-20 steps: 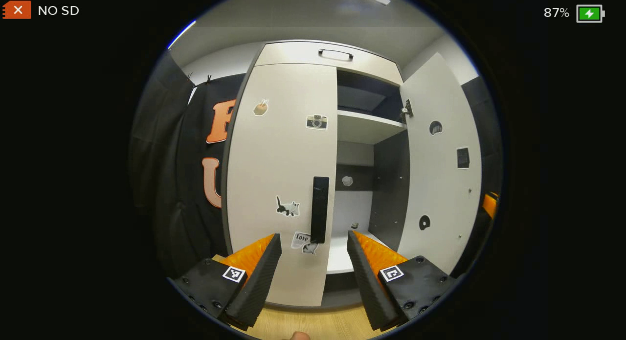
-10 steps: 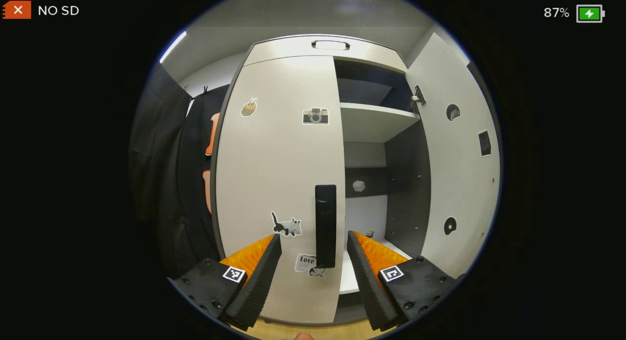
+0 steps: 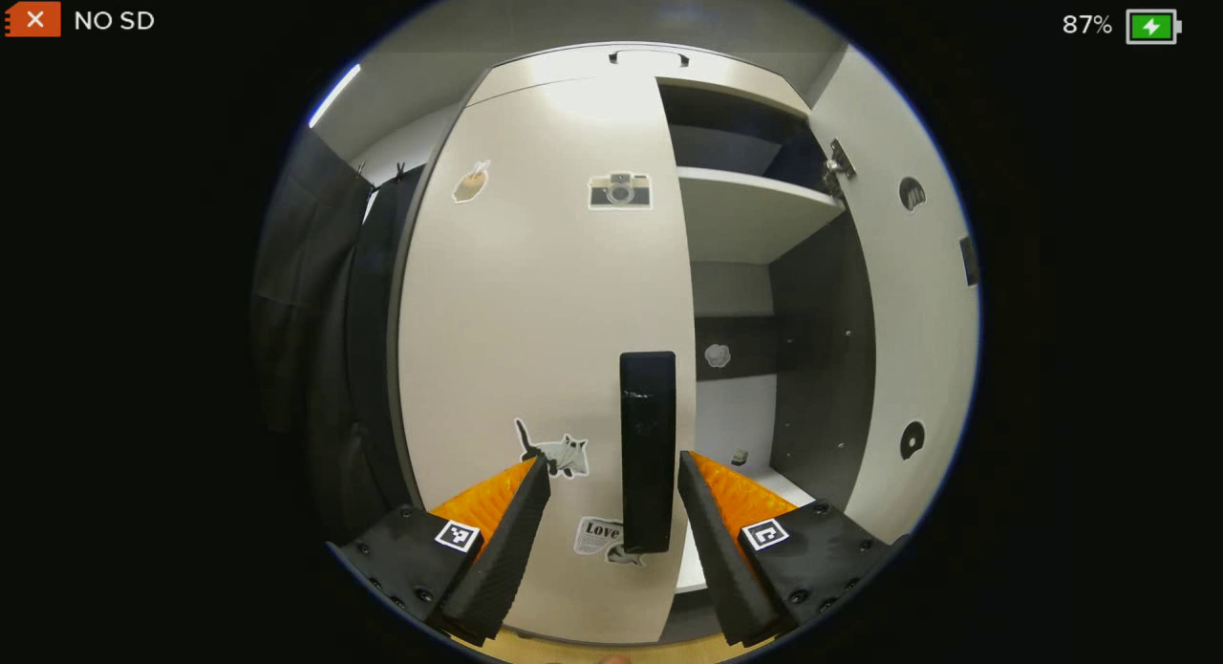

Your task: Open the right door of the double-door shoe cabinet with the right hand, and open the left door with the left hand.

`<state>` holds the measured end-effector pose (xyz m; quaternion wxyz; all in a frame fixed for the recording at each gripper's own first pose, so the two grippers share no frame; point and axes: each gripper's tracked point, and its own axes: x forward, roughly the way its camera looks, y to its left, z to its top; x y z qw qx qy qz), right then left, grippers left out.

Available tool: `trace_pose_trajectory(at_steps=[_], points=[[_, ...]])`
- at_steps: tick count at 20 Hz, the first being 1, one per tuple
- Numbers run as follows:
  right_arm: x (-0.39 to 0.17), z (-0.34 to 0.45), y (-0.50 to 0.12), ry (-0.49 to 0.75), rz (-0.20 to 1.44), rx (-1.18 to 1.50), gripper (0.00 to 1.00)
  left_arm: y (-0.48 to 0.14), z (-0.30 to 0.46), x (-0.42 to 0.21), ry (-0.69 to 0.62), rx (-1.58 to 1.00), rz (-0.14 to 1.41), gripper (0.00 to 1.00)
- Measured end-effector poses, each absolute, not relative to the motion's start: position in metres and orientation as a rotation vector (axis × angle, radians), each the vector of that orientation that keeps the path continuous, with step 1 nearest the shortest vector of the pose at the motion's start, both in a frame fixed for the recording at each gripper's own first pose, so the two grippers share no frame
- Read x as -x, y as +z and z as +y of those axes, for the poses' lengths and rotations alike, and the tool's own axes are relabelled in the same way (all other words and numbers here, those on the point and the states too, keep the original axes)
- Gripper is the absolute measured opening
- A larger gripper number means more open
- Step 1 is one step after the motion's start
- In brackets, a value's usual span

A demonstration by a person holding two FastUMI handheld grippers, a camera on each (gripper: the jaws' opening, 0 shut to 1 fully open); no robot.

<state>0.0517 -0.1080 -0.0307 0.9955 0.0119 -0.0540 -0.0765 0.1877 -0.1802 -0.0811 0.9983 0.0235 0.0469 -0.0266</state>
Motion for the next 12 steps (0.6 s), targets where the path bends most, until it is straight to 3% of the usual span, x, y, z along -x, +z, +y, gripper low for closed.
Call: trace_pose_trajectory(at_steps=[5, 10, 12], points=[[-0.051, -0.110, -0.031, -0.153, -0.118, -0.034, 0.93, -0.092, -0.191, -0.194, -0.087, -0.011, 0.117, 0.68], [-0.050, -0.105, -0.034, -0.139, -0.113, -0.014, 0.93, -0.092, -0.200, -0.192, -0.111, 0.001, 0.134, 0.32], [-0.050, -0.101, -0.034, -0.129, -0.111, -0.009, 0.93, -0.091, -0.199, -0.191, -0.115, 0.032, 0.124, 0.30]])
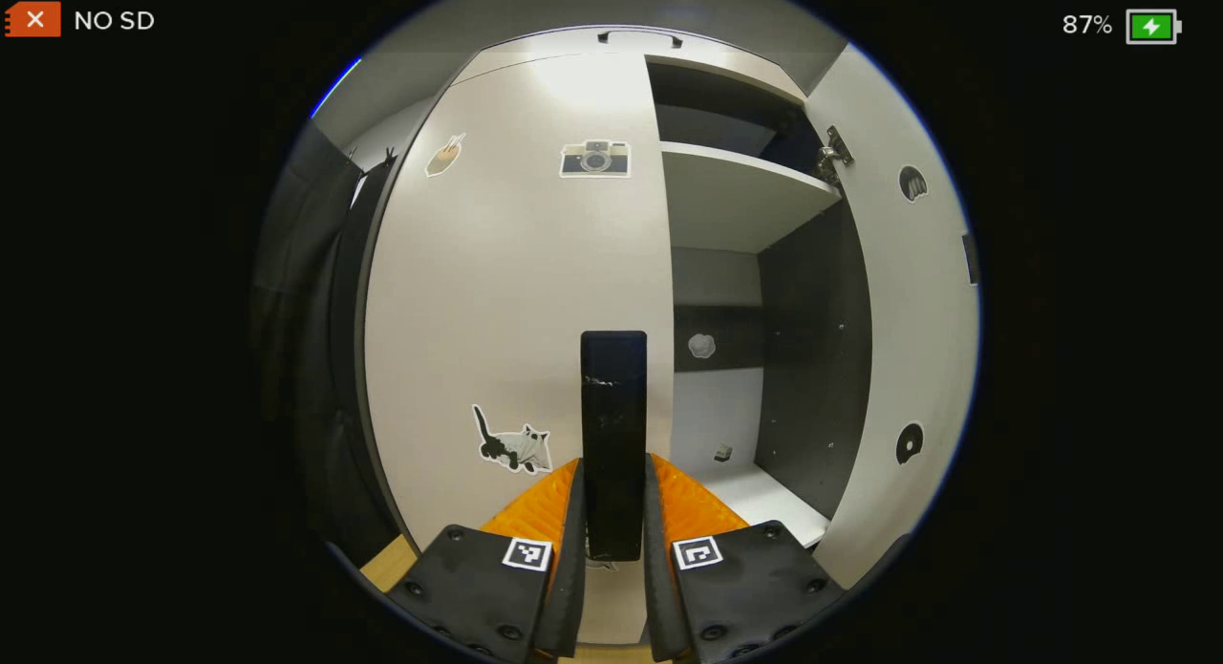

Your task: Open the right door of the double-door shoe cabinet with the right hand, and open the left door with the left hand.

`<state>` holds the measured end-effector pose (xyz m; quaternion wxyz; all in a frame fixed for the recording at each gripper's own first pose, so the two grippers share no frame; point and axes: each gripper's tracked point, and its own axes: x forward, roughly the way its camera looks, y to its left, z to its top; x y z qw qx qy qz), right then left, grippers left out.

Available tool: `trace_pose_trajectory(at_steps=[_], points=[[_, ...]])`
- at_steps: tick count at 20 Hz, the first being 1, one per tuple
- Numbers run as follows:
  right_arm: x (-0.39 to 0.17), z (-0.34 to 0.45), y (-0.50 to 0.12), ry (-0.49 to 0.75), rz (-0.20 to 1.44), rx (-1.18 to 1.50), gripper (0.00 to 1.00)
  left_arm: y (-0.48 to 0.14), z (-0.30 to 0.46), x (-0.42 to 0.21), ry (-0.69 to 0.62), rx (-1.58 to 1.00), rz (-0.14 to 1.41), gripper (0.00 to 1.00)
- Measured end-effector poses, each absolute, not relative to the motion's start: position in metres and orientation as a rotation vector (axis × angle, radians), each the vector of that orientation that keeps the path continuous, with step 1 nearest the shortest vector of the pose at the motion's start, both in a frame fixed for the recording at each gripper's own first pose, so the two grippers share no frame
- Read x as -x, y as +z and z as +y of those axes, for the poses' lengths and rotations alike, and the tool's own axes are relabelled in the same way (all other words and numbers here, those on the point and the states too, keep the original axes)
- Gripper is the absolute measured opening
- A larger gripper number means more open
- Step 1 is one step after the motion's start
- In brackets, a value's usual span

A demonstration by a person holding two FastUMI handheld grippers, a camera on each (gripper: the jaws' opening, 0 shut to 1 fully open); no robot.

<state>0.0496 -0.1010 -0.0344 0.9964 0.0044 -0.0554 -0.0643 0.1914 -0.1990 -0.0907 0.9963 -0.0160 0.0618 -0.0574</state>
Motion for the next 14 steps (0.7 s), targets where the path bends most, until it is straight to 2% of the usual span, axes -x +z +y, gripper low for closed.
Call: trace_pose_trajectory(at_steps=[7, 14], points=[[-0.051, -0.089, -0.026, -0.105, -0.124, -0.003, 0.93, -0.092, -0.197, -0.184, -0.197, 0.035, 0.131, 0.11], [-0.034, -0.067, -0.019, -0.090, -0.122, -0.021, 0.93, -0.092, -0.191, -0.179, -0.257, 0.051, 0.141, 0.12]])
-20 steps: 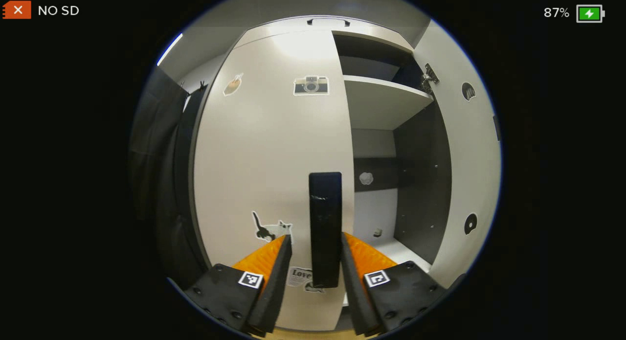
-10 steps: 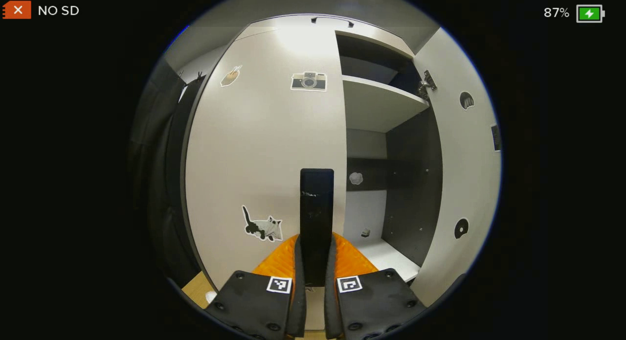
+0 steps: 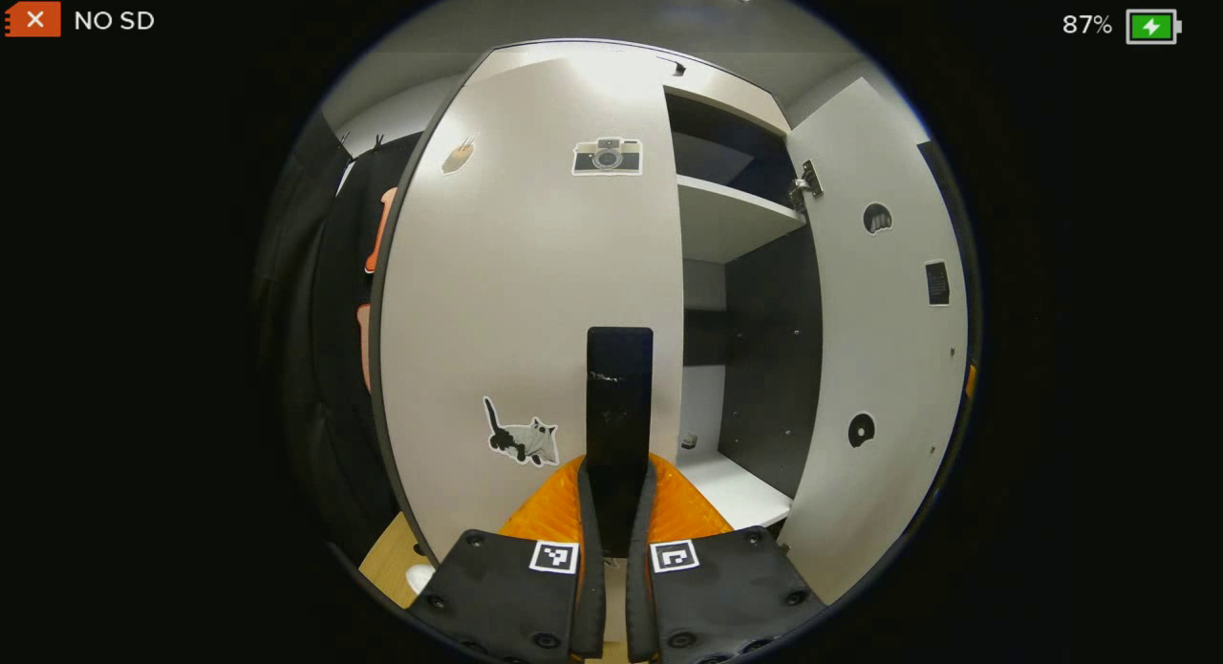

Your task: Open the right door of the double-door shoe cabinet with the right hand, and open the left door with the left hand.

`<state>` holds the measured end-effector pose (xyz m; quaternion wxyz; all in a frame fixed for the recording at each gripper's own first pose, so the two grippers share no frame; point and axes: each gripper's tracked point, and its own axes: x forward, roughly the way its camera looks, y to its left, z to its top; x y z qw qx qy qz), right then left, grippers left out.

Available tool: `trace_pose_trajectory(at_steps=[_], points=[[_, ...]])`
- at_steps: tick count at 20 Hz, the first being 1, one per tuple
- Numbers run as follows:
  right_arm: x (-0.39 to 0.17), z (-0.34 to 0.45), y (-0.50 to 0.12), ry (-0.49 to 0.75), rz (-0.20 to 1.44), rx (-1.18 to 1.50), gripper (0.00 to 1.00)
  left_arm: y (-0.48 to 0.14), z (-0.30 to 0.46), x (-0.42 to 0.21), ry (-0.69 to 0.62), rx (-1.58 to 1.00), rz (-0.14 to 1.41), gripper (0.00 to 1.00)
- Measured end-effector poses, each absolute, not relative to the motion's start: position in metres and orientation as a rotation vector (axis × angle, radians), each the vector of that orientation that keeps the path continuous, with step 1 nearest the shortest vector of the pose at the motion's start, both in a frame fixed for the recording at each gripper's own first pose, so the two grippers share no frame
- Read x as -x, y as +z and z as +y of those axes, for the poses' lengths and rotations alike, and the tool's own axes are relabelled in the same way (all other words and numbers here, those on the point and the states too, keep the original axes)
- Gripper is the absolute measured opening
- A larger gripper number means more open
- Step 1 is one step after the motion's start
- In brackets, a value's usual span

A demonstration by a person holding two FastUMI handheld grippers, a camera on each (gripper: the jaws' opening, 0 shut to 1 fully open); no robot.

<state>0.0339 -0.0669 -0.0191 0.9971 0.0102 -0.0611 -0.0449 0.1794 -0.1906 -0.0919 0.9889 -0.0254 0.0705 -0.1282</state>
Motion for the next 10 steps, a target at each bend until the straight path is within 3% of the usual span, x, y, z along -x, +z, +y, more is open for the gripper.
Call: trace_pose_trajectory(at_steps=[10], points=[[-0.032, -0.042, -0.011, -0.063, -0.121, -0.031, 0.93, -0.090, -0.177, -0.164, -0.300, 0.058, 0.149, 0.11]])
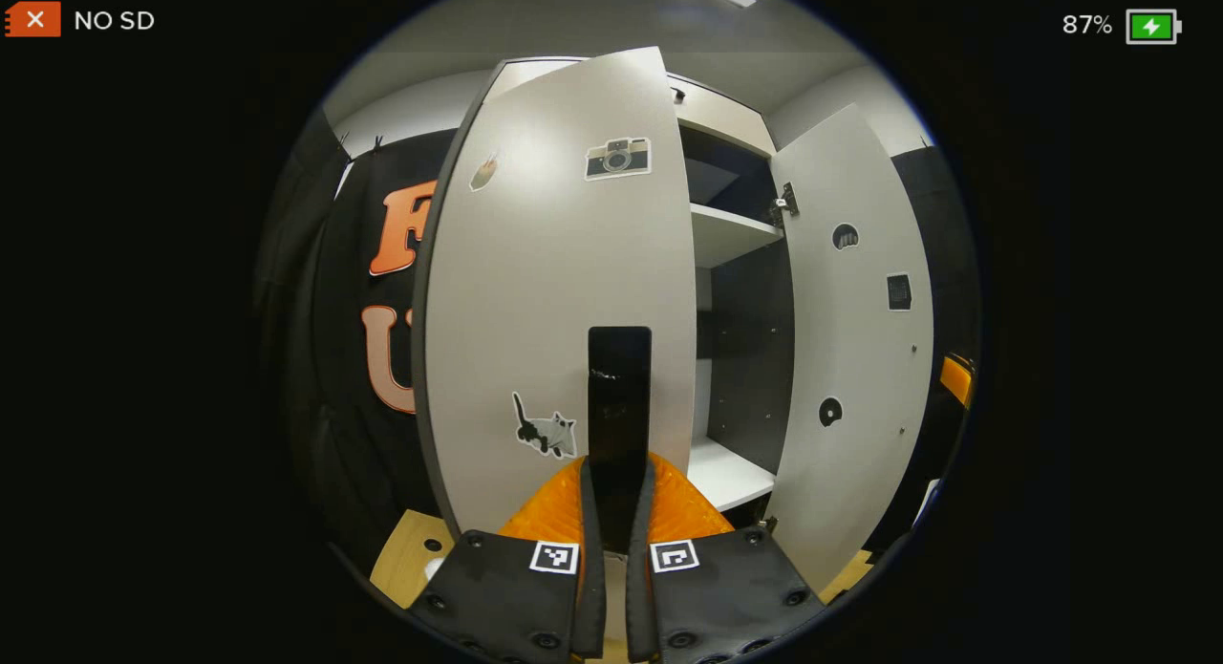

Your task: Open the right door of the double-door shoe cabinet with the right hand, and open the left door with the left hand.

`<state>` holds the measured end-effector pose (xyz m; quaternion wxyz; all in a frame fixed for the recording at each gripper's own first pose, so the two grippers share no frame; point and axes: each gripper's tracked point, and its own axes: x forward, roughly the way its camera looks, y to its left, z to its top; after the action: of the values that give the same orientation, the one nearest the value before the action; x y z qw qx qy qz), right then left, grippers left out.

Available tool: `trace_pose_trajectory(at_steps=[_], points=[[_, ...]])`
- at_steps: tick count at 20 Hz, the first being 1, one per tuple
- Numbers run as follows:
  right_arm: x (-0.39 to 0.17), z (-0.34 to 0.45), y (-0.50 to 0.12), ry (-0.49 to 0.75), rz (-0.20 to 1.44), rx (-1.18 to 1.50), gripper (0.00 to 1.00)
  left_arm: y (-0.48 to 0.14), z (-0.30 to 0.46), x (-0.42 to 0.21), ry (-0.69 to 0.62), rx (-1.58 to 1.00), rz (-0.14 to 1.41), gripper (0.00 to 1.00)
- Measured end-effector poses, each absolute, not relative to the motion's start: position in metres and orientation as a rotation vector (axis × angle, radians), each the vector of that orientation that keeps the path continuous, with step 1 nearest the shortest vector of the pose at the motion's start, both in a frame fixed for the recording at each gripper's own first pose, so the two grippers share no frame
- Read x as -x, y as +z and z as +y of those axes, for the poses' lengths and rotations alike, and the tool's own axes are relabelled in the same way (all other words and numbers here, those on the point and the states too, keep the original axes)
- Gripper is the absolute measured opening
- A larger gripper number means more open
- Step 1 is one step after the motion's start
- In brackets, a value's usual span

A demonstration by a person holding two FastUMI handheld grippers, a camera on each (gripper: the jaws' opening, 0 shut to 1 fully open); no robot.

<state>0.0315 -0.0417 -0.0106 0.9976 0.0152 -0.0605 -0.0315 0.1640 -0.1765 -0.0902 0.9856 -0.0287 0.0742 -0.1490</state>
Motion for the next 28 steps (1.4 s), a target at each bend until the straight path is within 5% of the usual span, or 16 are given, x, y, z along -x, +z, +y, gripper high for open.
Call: trace_pose_trajectory(at_steps=[28], points=[[-0.027, 0.012, -0.007, 0.016, -0.129, -0.014, 0.93, -0.079, -0.105, -0.154, -0.118, -0.008, 0.088, 0.03]])
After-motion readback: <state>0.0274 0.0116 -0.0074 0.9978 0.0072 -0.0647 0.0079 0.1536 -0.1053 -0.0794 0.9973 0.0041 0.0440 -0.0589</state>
